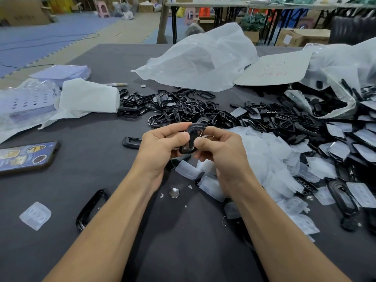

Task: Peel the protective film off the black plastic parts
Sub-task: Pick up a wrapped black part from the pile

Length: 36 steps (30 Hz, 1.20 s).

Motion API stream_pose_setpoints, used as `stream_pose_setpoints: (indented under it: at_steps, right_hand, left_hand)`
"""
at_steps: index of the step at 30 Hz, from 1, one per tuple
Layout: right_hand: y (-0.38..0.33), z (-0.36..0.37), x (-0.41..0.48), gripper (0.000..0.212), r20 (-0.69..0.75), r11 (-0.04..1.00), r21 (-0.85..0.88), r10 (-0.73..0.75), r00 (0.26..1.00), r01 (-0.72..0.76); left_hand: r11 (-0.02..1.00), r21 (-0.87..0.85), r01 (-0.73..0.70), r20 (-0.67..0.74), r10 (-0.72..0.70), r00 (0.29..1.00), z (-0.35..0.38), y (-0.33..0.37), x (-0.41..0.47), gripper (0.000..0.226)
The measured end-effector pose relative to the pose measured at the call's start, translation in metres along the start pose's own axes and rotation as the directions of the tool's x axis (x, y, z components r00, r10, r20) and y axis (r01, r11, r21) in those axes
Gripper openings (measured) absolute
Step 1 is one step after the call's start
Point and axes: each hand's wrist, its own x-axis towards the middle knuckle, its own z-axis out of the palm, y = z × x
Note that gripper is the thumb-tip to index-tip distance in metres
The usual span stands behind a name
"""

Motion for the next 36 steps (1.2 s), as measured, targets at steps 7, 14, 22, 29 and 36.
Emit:
stream_pose_setpoints:
  at_steps: [7, 14, 22, 29, 36]
  right_hand:
    - [-0.0010, 0.0009, -0.0011, 0.020, -0.026, 0.999, 0.037, 0.012, 1.000, -0.011]
    - [-0.0022, 0.0006, -0.0017, 0.018, -0.046, 0.998, 0.045, 0.034, 0.998, -0.032]
    - [-0.0053, -0.0043, -0.0007, 0.017, 0.022, 0.994, 0.086, 0.066, 0.998, -0.068]
    - [-0.0034, -0.0047, -0.0009, 0.020, 0.054, 0.993, 0.107, 0.038, 0.998, -0.043]
    - [-0.0045, -0.0087, -0.0003, 0.040, 0.174, 0.949, 0.281, 0.099, 0.980, -0.146]
  left_hand:
    - [1.000, -0.027, -0.009, -0.094, 0.007, 0.996, 0.0009, 0.0007, -0.0020, 0.024]
    - [0.994, 0.067, -0.090, -0.023, 0.092, 0.996, -0.0015, -0.0019, -0.0024, 0.025]
    - [0.998, -0.055, 0.015, 0.007, -0.015, 1.000, -0.0044, -0.0009, 0.0011, 0.028]
    - [0.997, -0.073, -0.012, 0.005, 0.013, 1.000, -0.0026, -0.0013, 0.0013, 0.028]
    - [0.976, -0.025, -0.215, -0.164, 0.208, 0.964, 0.0050, -0.0055, -0.0015, 0.023]
